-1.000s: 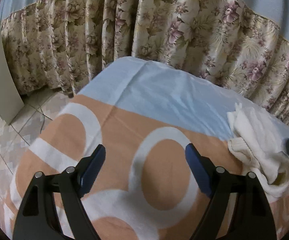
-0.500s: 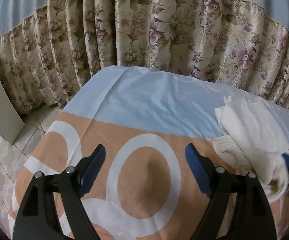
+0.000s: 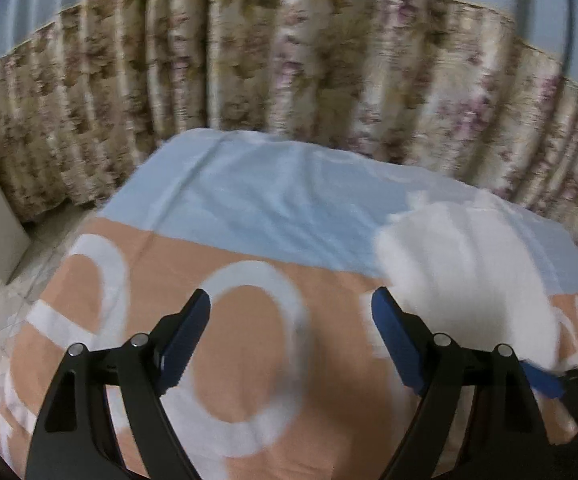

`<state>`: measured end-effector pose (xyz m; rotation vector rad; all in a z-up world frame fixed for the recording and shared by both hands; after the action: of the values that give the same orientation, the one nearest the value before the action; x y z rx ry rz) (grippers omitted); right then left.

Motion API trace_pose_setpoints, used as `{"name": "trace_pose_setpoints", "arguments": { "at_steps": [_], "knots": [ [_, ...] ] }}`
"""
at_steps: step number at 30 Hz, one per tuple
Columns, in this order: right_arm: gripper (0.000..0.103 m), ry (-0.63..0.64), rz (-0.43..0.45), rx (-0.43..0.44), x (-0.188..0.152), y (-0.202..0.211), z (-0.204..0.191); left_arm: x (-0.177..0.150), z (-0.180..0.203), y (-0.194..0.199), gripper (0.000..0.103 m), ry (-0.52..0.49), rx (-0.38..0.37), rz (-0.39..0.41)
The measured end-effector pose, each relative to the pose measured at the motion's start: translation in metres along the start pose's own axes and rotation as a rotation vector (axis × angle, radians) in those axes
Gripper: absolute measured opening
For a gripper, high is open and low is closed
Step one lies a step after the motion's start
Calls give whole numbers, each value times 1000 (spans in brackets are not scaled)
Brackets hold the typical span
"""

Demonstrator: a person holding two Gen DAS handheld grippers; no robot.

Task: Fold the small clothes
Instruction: 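Lower the held sweater bundle onto the sheet with the right gripper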

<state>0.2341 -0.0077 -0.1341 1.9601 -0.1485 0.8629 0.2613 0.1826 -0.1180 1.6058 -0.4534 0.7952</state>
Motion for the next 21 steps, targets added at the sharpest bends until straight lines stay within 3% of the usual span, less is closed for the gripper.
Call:
{"name": "trace_pose_setpoints", "arguments": {
  "at_steps": [5,7,9,10,15,19,21],
  "knots": [
    [63,-11,9,33,-9,10,8,-3,48,5,86,-66,-51,4],
    [70,-8,23,48,-12,21,12,-11,70,-5,87,-128,-28,-6],
    [73,-8,43,46,-18,35,19,-24,87,-23,93,-214,46,-21],
    [74,-20,47,33,-22,43,28,-26,86,-26,102,-204,94,14],
    [74,-73,55,-13,-31,62,64,-27,79,-26,102,-184,101,20],
    [81,-105,109,-11,-22,80,89,-18,65,-13,101,-112,37,27],
    [82,-120,134,-6,-9,85,102,-5,56,-9,101,-33,-31,14]
  ]
}}
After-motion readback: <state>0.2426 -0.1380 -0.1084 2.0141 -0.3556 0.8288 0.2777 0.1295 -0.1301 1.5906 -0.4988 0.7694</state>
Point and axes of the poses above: each gripper's, at about its wrist camera, not at the fingertips, and y roughly against the way its jaws point, z to its right, x to its top, the point moved 2 cm from there along -y, roughly the way its jaws point, and after that the axes turned 14 degrees about x, right-handed, at the moved point
